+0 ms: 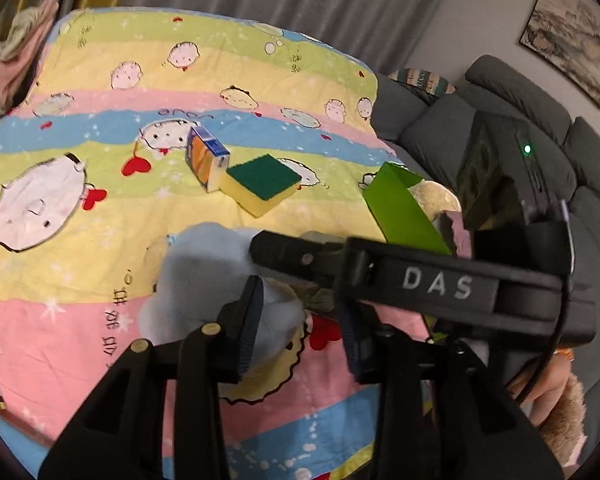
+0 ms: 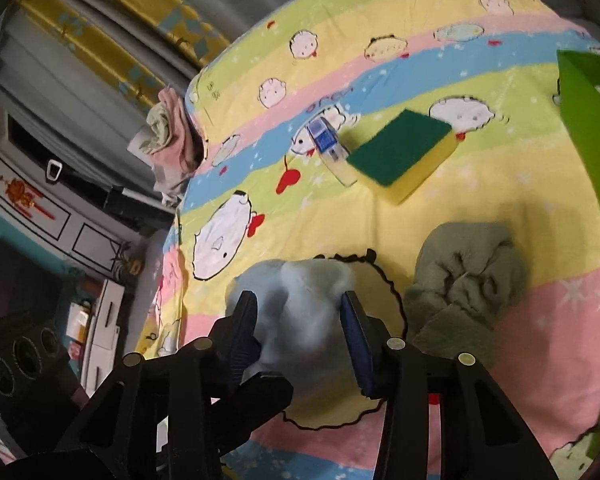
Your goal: Organize soft objects
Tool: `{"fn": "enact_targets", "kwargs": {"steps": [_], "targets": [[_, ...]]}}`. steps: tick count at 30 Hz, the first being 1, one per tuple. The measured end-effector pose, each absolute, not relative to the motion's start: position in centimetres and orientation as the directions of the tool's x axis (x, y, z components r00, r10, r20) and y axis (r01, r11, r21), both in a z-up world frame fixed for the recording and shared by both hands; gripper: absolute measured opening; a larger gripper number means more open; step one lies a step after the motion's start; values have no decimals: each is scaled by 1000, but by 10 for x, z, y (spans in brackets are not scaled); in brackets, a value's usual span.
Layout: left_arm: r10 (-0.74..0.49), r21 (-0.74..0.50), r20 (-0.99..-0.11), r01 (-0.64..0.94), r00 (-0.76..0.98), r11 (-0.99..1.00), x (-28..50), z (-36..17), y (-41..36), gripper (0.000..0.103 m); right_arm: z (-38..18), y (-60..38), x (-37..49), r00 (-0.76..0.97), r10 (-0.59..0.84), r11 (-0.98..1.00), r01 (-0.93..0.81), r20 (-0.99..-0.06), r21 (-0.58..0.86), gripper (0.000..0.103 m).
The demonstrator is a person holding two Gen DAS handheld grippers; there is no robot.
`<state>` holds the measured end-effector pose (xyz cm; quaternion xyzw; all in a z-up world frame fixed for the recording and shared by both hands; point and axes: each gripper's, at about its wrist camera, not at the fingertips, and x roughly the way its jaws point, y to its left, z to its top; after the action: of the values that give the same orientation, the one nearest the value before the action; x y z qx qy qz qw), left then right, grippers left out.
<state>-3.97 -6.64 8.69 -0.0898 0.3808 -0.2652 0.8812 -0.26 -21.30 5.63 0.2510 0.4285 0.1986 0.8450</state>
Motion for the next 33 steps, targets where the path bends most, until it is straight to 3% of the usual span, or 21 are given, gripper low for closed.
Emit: {"fn": "enact_targets", "kwargs": {"steps": [2,4,6,7,9,13,17,22,25,27,33], "targets": [[-512,-335,-627,390,587,857,-44,89,-65,35,60,-216,-3,557,555,791,-125,-617,599,46],[-509,-338,-626,383,591,860,-46,91,-61,38,61,-219,-2,558,554,791,-119,-618,601,53],[-494,-330,-630,369,599,869,-47,92,-56,52,63,-224,-3,571,541,793,-103,-617,600,72],[-485,-326,-632,361,604,874,-47,93,-53,57,64,-226,-3,582,534,794,-96,-614,600,75],[-471,-336,-631,331,616,882,-46,95,-41,78,66,-228,-4,594,529,794,-92,-607,601,83],[-454,-365,-634,275,626,889,-42,93,-19,81,64,-224,0,561,536,797,-90,-631,597,86],[-422,-386,-696,193,581,902,-26,69,-6,82,51,-213,8,523,526,813,-76,-670,578,88],[-465,-440,-706,183,534,879,-17,54,-5,79,30,-196,20,451,571,788,-66,-686,612,89],[-489,-459,-689,200,535,866,-16,53,-7,68,22,-185,26,434,579,787,-77,-690,612,88],[-510,-475,-681,213,525,854,-14,52,-8,53,18,-185,28,444,587,776,-71,-676,627,83],[-538,-447,-650,303,536,842,-21,65,-23,28,14,-188,27,454,637,729,-91,-623,679,73]]}}
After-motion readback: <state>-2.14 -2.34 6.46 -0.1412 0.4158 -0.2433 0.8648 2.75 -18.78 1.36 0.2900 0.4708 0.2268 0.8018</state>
